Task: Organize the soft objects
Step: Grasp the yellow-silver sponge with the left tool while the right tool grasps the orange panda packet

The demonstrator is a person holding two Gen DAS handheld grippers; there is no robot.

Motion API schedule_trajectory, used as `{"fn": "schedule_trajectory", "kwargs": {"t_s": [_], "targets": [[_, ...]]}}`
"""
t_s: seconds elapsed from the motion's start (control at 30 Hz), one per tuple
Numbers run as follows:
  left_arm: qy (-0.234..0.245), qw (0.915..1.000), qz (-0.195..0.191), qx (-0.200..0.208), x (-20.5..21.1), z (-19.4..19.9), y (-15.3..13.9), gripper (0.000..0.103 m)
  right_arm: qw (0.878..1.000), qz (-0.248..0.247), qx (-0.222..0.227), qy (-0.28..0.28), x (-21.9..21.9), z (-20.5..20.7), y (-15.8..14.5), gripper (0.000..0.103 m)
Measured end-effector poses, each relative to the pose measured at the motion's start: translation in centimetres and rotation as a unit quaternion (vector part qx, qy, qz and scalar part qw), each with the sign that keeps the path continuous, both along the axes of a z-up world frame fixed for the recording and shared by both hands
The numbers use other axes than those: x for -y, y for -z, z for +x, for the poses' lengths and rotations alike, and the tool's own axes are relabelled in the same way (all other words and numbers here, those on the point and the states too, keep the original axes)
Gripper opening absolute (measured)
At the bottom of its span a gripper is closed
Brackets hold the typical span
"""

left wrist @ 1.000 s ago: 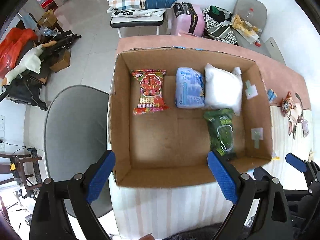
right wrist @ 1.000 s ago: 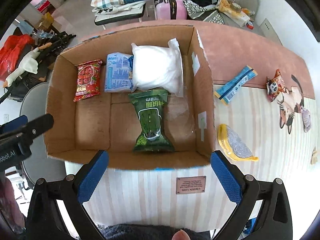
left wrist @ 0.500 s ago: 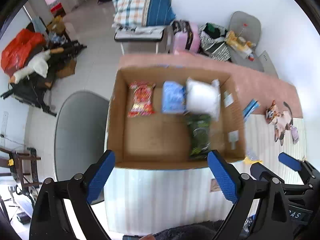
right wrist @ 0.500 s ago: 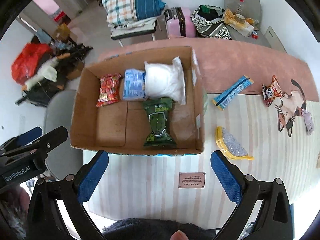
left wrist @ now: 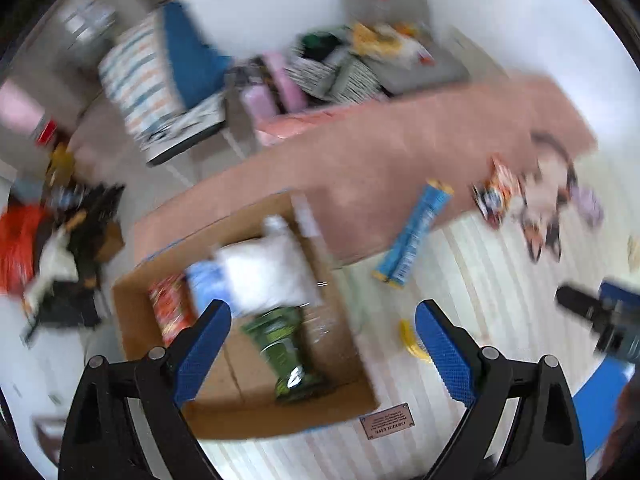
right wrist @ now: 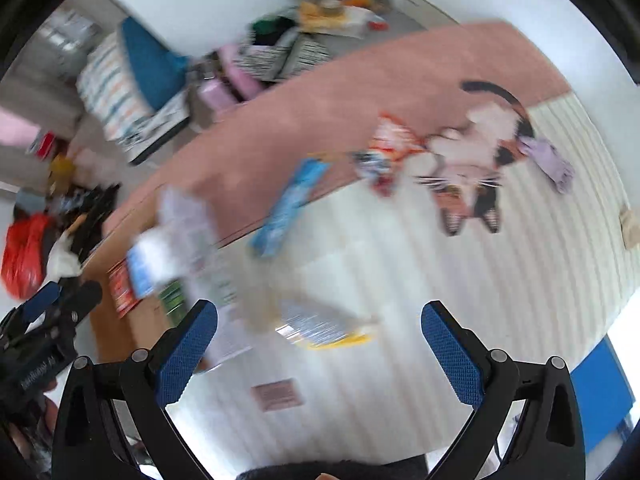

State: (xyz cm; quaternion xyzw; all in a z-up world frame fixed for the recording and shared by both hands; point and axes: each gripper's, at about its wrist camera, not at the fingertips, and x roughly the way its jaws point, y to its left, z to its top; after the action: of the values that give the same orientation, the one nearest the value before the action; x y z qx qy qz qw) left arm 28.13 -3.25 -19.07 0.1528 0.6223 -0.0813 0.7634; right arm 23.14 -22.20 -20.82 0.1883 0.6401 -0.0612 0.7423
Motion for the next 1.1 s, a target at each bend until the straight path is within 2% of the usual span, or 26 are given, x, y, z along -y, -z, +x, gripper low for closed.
{"fn": "schedule_trajectory", "kwargs": {"t_s": [0.07,0.17,0.23,0.33,0.43,0.5,0.63,0.77,0.87,1.0,1.07,1.1], "targets": [[0.001,0.9978,-0.002,-0.066,1.9,0.7,3.2,0.094,0.999,0.009,-0.029,0.014,3.3,1.1,2.5,0.103],[-0.039,0.9875,-0.034,-0.149,3.3,-0.1,7.6,0.094,0.998,0.022,-0.06,0.026,7.1,2.0,5.3,0.103],[-0.089,0.9741,-0.065,-0.197,3.9,-1.2,10.3,0.094,0.997,0.023,-0.068,0.025,9.0,2.6,6.4,0.103],[-0.178,0.9469,-0.111,-0.243,4.3,-3.0,13.2,0.094,0.996,0.037,-0.076,0.02,10.5,3.4,7.5,0.103],[-0.262,0.9168,-0.146,-0.264,4.4,-4.0,15.3,0.094,0.996,0.033,-0.082,0.006,11.5,4.9,8.4,0.103],[-0.294,0.9076,-0.148,-0.26,4.6,-4.1,16.4,0.094,0.996,0.03,-0.088,-0.006,12.0,6.5,9.3,0.103],[-0.327,0.8993,-0.125,-0.262,5.0,-3.9,18.8,0.094,0.994,0.028,-0.105,-0.016,12.1,10.2,11.7,0.102],[-0.366,0.8809,-0.128,-0.272,4.7,-4.0,20.6,0.094,0.991,0.037,-0.129,-0.005,12.1,13.5,14.9,0.098],[-0.379,0.876,-0.123,-0.272,4.4,-4.0,21.3,0.094,0.988,0.05,-0.145,0.008,12.0,15.4,17.2,0.096],[-0.386,0.8747,-0.111,-0.271,4.6,-4.1,21.7,0.094,0.986,0.049,-0.161,0.012,11.4,17.3,19.4,0.096],[-0.386,0.8746,-0.107,-0.274,5.1,-4.3,21.8,0.089,0.984,0.046,-0.17,0.016,11.2,18.0,20.4,0.091],[-0.384,0.8747,-0.104,-0.276,5.2,-4.0,22.1,0.079,0.984,0.047,-0.173,0.018,11.1,18.3,20.7,0.091]]}}
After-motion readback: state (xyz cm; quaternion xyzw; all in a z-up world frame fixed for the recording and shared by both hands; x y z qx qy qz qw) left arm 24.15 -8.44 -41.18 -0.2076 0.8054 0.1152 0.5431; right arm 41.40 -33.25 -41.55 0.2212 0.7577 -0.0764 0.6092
